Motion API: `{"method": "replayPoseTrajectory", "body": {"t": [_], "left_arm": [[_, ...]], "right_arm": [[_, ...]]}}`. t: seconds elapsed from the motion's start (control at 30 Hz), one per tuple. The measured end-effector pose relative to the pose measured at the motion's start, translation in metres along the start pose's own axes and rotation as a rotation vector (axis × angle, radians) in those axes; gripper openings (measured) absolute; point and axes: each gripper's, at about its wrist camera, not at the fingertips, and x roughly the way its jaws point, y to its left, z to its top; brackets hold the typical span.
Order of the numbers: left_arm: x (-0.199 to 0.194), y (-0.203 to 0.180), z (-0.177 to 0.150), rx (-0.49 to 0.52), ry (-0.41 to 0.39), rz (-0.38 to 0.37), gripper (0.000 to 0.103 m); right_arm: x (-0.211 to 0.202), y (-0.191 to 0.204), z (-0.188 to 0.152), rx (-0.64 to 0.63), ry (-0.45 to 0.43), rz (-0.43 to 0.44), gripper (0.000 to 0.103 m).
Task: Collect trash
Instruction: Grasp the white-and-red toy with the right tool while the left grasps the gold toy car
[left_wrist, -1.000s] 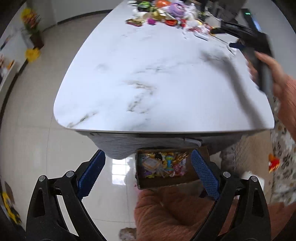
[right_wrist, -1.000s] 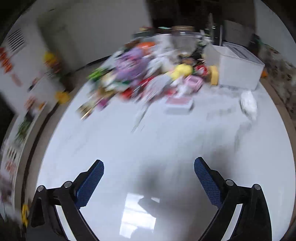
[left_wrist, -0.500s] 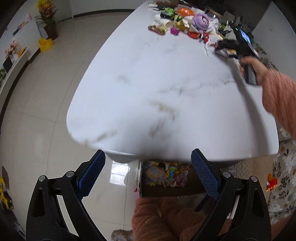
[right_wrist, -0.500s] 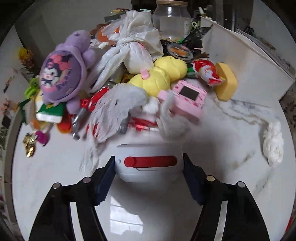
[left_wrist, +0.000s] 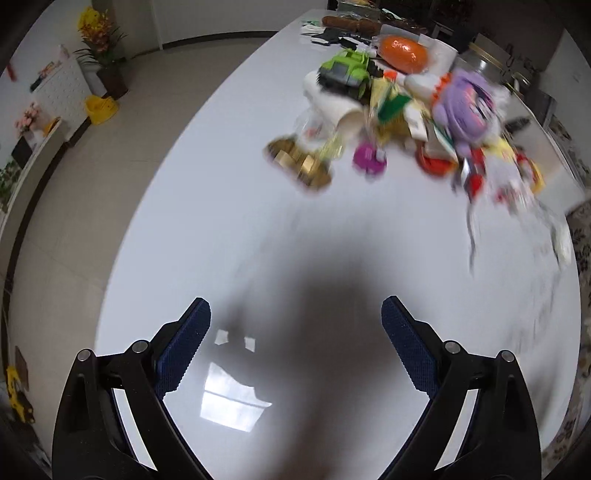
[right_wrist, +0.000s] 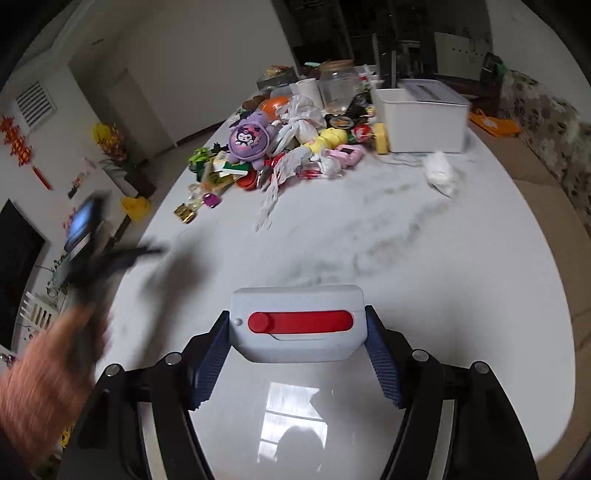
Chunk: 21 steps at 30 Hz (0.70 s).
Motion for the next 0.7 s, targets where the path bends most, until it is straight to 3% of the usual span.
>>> {"method": "replayPoseTrajectory", "body": {"t": [0.1, 0.23, 0.3, 0.33, 0.4, 0.53, 0.7], "left_arm": [[0.029, -0.005, 0.042, -0.064, 0.021, 0.034, 0.091], [0.053, -0.007, 0.073, -0.107, 0.050, 0.064, 0.089], [0.060, -0.004, 0.081, -0.134, 0.056, 0.091, 0.062], [0.063, -0.001, 0.082, -0.158, 0.074, 0.070, 0.041], [0.063, 0.004, 0.083, -0.199, 0.074, 0.048, 0.034], [0.065, 0.008, 0.084, -0.190, 0.089, -0.005, 0.031], [0.048, 0.019, 0.053, -0.156, 0.090, -0.096, 0.031]], "right_arm": [[-0.029, -0.003, -0.019, 0.038, -0.019, -0.011, 0.068], [-0.047, -0.009, -0.035, 0.091, -0.037, -0.021, 0.068], [-0.053, -0.010, -0.041, 0.104, -0.039, -0.027, 0.068], [-0.057, -0.011, -0.044, 0.110, -0.040, -0.034, 0.068], [-0.064, -0.013, -0.049, 0.120, -0.046, -0.044, 0.068], [-0.069, -0.018, -0.052, 0.144, -0.053, -0.033, 0.068], [-0.062, -0.011, -0.045, 0.131, -0.047, 0.003, 0.068]]}}
